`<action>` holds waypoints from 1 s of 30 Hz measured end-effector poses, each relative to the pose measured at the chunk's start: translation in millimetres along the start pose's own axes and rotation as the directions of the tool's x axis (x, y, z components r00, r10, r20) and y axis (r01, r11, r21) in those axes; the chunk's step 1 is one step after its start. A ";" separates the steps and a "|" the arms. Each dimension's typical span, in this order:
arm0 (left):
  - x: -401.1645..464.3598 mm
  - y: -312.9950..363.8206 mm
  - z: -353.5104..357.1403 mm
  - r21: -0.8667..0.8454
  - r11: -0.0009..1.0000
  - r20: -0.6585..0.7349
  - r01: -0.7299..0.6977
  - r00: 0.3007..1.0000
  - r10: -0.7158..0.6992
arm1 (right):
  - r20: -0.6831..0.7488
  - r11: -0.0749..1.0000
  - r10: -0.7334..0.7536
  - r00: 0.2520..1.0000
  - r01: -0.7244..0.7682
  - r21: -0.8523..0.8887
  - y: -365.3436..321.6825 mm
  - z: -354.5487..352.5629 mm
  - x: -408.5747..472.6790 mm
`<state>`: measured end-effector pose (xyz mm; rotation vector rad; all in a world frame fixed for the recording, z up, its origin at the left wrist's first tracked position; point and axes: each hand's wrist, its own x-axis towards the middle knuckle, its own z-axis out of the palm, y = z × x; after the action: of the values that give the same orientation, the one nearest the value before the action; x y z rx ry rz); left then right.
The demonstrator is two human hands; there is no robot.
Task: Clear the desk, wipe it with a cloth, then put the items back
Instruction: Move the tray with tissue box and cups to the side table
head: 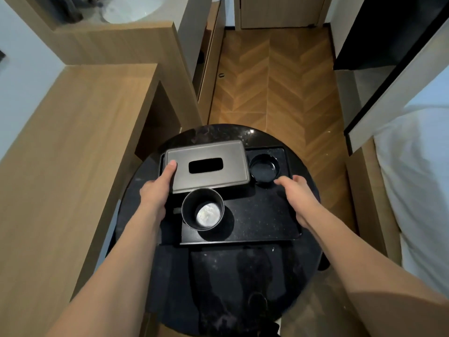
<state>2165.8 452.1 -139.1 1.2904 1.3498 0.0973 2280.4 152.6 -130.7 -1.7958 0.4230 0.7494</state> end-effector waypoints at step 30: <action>104.7 45.5 71.3 0.371 0.927 -0.091 -0.055 0.991 0.095 | -0.235 0.957 -0.027 0.972 -0.043 -0.286 -32.9 67.8 106.8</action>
<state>2279.1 498.6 -195.0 1.6731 1.4559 -0.0376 2360.1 235.3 -193.3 -2.1735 0.4977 0.6277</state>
